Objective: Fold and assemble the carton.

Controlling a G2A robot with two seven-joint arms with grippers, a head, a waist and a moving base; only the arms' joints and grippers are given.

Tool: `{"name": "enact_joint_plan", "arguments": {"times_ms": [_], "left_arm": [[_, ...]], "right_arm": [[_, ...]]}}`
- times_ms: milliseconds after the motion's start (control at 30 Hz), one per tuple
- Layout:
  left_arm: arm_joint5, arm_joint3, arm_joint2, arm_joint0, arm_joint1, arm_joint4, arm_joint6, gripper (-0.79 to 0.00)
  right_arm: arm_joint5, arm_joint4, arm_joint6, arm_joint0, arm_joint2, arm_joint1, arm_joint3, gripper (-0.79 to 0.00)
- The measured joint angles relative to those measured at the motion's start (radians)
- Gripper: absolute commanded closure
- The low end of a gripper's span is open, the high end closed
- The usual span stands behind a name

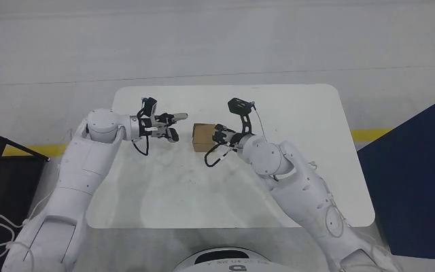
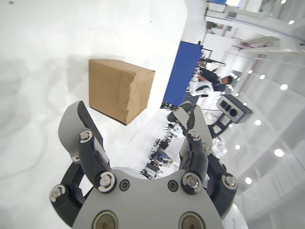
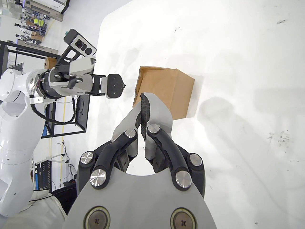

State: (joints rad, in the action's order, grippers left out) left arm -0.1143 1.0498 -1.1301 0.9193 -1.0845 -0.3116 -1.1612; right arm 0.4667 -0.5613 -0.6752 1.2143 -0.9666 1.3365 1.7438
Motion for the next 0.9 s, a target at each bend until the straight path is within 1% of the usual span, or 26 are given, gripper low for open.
{"name": "enact_joint_plan", "arguments": {"times_ms": [133, 267, 467, 733, 900], "left_arm": [[0.022, 0.021, -0.012, 0.041, 0.001, -0.043, 0.018, -0.785], [0.023, 0.03, -0.004, 0.05, -0.002, -0.053, 0.034, -0.785], [0.03, 0.022, 0.009, 0.045, -0.006, -0.059, 0.041, -0.785], [0.029, 0.01, 0.027, 0.029, -0.012, -0.064, 0.035, -0.785], [0.024, -0.004, 0.045, 0.018, -0.017, -0.069, 0.027, -0.785]], "right_arm": [[0.009, 0.0, 0.026, -0.03, 0.04, 0.012, -0.049, 0.0], [0.021, -0.005, 0.018, -0.064, 0.067, 0.022, -0.104, 0.0], [0.035, -0.041, 0.005, -0.094, 0.094, 0.028, -0.152, 0.0], [0.036, -0.043, -0.014, -0.099, 0.087, 0.03, -0.137, 0.0], [0.038, -0.069, -0.02, -0.111, 0.104, 0.034, -0.174, 0.0]]}}
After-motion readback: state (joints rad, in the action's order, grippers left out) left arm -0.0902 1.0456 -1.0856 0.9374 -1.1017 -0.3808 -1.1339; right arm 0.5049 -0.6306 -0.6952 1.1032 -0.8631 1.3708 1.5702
